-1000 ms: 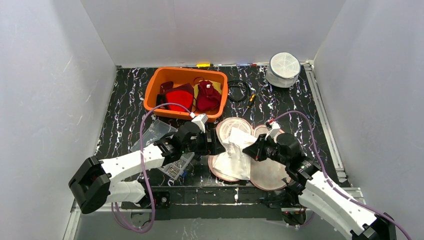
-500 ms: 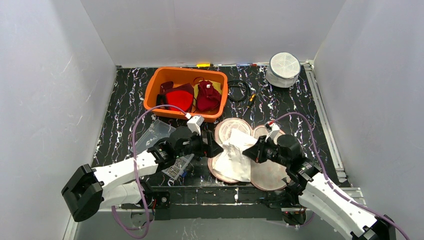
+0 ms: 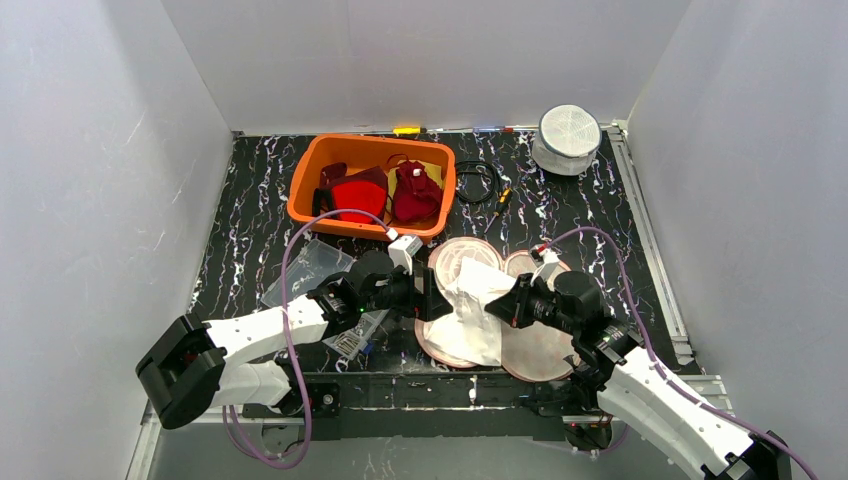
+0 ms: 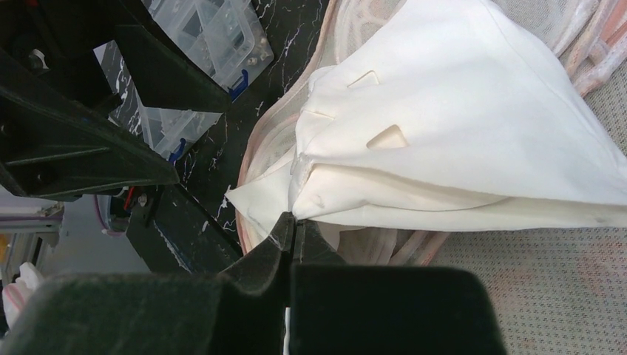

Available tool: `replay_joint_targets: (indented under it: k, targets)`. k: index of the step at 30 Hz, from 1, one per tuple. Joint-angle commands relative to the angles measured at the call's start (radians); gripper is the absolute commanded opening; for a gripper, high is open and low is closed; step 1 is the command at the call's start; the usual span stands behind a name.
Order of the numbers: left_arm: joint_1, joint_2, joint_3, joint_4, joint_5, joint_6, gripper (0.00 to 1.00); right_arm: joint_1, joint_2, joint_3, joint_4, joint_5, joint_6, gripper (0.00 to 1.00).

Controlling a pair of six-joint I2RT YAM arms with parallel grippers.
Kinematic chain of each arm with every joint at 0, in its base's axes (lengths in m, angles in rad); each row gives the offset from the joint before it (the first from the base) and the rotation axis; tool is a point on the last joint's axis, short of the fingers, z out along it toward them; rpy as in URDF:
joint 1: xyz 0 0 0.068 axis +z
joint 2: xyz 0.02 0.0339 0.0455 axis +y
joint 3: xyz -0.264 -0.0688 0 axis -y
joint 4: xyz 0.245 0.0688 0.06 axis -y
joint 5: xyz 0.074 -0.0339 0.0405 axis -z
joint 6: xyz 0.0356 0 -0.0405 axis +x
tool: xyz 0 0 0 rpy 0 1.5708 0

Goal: Unzip the laundry bag and remove the bra
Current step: Pick up the bra from the laundry bag.

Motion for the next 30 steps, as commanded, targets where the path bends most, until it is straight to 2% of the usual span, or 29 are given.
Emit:
replay_joint_targets:
  k: [1,30]
  targets:
    - [0.005,-0.023,0.029,0.006,0.027,0.024,0.81,-0.004,-0.011,-0.006,0.037,-0.026,0.008,0.01]
    - [0.005,-0.047,0.040,0.003,0.016,0.089,0.81,-0.004,-0.033,-0.012,0.034,-0.040,0.031,0.01]
